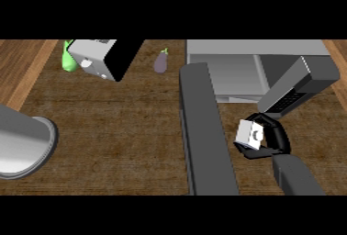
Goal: Pick up the milk, place it into the microwave and close the microwave
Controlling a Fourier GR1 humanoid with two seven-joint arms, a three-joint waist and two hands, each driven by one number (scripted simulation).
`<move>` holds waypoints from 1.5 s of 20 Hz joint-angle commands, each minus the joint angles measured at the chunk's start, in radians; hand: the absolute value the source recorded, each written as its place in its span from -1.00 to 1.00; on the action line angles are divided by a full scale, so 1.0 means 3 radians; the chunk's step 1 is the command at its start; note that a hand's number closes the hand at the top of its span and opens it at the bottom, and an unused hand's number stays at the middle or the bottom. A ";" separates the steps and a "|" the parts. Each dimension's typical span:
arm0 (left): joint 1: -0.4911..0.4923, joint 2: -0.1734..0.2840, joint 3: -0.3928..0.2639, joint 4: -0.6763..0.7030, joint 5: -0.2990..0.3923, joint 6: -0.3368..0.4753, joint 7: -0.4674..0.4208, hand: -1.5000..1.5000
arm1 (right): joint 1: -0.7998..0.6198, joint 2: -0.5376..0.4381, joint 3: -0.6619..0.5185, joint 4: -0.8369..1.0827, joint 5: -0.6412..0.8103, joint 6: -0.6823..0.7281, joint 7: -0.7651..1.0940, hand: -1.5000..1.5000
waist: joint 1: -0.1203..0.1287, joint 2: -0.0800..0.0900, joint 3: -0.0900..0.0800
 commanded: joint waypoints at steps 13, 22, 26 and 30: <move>-0.0028 -0.0019 0.0247 0.0145 0.0123 -0.0194 -0.0035 -1.00 | -0.0181 0.0406 0.0315 -0.1471 0.0082 -0.0547 0.1310 1.00 | -0.0024 -0.0007 -0.0004; -0.0197 0.0097 0.0316 0.0140 0.0211 -0.0107 0.0128 -1.00 | -0.1182 0.0200 0.0240 -0.0398 0.0548 -0.1078 0.1453 1.00 | 0.0050 0.0025 0.0000; -0.0203 0.0071 0.0250 0.0168 0.0136 -0.0162 0.0140 -1.00 | -0.1524 0.0245 0.0142 0.0143 0.0668 -0.1471 0.1503 1.00 | 0.0114 0.0051 0.0002; -0.0270 0.0232 0.0384 0.0260 0.0331 -0.0248 0.0128 -1.00 | -0.1750 0.0160 0.0022 0.0496 0.0690 -0.1684 0.1371 1.00 | 0.0200 0.0086 0.0004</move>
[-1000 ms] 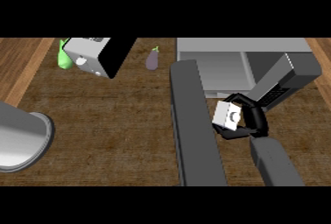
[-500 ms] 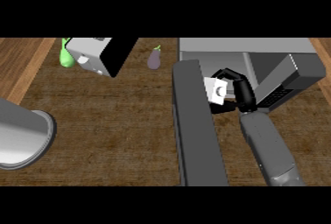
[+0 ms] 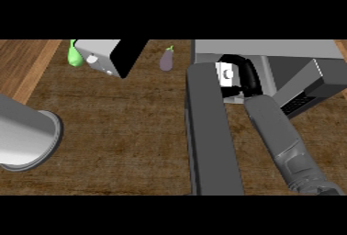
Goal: Pick up the milk, place it into the microwave and close the microwave
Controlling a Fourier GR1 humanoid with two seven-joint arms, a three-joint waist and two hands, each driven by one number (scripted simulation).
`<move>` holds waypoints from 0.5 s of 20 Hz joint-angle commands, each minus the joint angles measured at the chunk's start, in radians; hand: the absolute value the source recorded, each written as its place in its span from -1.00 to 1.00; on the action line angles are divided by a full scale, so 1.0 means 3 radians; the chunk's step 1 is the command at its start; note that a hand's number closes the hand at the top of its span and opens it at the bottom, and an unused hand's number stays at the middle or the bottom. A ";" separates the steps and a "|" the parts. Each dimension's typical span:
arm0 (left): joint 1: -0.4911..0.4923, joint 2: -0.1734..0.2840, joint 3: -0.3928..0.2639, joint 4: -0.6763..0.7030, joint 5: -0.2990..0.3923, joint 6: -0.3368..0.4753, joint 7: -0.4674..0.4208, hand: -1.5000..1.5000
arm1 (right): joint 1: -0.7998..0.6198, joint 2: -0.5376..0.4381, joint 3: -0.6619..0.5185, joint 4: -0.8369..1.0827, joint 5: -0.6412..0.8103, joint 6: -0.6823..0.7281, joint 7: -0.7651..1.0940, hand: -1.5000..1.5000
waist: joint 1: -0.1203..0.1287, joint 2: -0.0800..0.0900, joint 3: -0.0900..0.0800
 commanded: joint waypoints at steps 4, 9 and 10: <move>-0.0152 -0.0035 -0.0095 0.0182 -0.0124 -0.0060 -0.0050 -1.00 | -0.0354 -0.0096 -0.0176 0.0548 0.0043 -0.0382 -0.0124 1.00 | 0.0104 0.0062 0.0002; -0.0215 0.0013 -0.0048 0.0061 -0.0073 0.0015 0.0019 -1.00 | -0.0534 -0.0229 -0.0196 0.0667 0.0130 -0.0772 -0.0070 1.00 | 0.0147 0.0081 0.0005; -0.0213 -0.0040 -0.0097 0.0057 -0.0142 0.0015 0.0000 -1.00 | -0.0521 -0.0147 -0.0196 0.0637 0.0153 -0.1023 -0.0139 1.00 | 0.0151 0.0083 0.0005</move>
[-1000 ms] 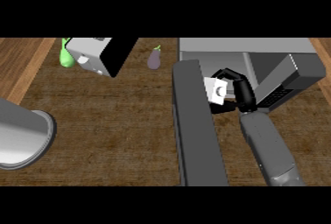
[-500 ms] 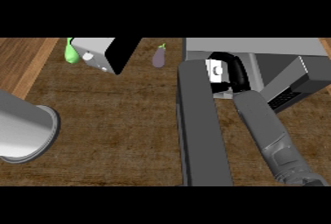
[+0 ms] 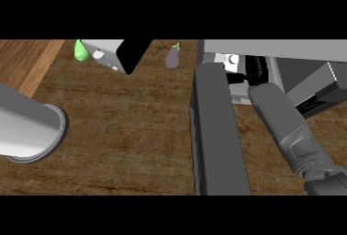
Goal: Pick up the milk, place it into the microwave and close the microwave
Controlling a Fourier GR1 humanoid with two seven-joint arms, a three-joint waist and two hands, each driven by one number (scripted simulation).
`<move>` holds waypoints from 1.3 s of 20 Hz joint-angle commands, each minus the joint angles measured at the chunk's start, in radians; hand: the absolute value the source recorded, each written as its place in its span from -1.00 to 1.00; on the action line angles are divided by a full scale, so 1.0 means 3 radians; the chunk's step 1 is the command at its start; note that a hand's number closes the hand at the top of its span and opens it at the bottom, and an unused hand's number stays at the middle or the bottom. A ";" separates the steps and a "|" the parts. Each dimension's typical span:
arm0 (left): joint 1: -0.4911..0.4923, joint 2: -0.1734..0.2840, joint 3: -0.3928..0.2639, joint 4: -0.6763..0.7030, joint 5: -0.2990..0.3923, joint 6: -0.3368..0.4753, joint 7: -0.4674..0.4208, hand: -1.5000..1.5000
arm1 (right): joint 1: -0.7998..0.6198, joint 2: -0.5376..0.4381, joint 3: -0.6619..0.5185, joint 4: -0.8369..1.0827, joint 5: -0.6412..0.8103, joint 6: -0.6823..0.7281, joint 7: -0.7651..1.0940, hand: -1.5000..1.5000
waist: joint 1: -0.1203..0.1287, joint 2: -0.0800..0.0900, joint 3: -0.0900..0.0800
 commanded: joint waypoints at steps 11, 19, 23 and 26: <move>-0.0303 0.0071 -0.0093 0.0176 -0.0050 0.0059 0.0083 -1.00 | -0.0076 -0.0320 0.0057 0.0370 0.0270 -0.0760 -0.0112 1.00 | 0.0139 0.0124 0.0011; -0.0339 0.0138 -0.0023 0.0234 -0.0211 0.0035 0.0007 -1.00 | -0.0054 -0.0489 0.0195 0.0549 0.0459 -0.1075 0.0213 -1.00 | 0.0210 0.0127 0.0019; -0.0426 0.0125 -0.0137 0.0288 -0.0349 0.0047 0.0037 -1.00 | -0.0111 -0.0285 0.0221 0.0505 0.0484 -0.1049 0.0109 -1.00 | 0.0189 0.0118 0.0017; -0.0436 0.0211 -0.0189 0.0240 -0.0299 -0.0067 0.0071 -1.00 | -0.0147 -0.0353 0.0205 0.0491 0.0467 -0.0819 0.0022 -1.00 | 0.0202 0.0117 0.0020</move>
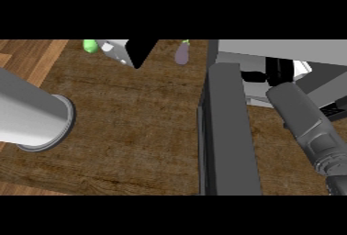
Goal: Pick up the milk, place it into the microwave and close the microwave
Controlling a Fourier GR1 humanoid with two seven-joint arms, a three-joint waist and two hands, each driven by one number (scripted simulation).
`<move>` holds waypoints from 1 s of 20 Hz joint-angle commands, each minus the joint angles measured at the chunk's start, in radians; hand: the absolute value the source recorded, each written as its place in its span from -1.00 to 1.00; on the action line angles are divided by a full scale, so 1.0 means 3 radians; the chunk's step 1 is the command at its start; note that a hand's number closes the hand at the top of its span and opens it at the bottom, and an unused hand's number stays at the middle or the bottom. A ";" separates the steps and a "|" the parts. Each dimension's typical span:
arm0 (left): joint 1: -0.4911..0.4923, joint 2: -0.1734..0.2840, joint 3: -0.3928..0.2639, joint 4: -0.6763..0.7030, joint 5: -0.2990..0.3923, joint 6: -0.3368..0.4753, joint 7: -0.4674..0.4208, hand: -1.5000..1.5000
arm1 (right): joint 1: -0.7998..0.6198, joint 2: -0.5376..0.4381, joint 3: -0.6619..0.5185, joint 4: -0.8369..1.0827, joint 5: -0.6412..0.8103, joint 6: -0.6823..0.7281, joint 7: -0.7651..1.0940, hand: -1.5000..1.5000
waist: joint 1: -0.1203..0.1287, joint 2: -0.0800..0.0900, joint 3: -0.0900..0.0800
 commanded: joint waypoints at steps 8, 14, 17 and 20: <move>-0.0154 0.0047 -0.0290 0.0139 -0.0119 -0.0188 0.0024 -1.00 | -0.0052 0.0130 -0.0184 -0.0066 -0.0205 0.0745 -0.0367 -1.00 | -0.0084 -0.0025 0.0000; -0.0159 0.0033 -0.0486 0.0207 -0.0170 -0.0355 0.0000 -1.00 | 0.0012 0.0268 -0.0447 -0.0097 -0.0485 0.1126 -0.0547 -1.00 | -0.0147 -0.0076 -0.0006; -0.0178 0.0014 -0.0477 0.0283 -0.0196 -0.0391 -0.0098 -1.00 | 0.0033 0.0237 -0.0532 -0.0083 -0.0582 0.1457 -0.0617 -1.00 | -0.0184 -0.0104 -0.0012; -0.0200 -0.0078 -0.0673 0.0142 -0.0282 -0.0350 -0.0006 -1.00 | 0.0195 0.0186 -0.0652 -0.0090 -0.0711 0.1763 -0.0808 -1.00 | -0.0224 -0.0112 -0.0007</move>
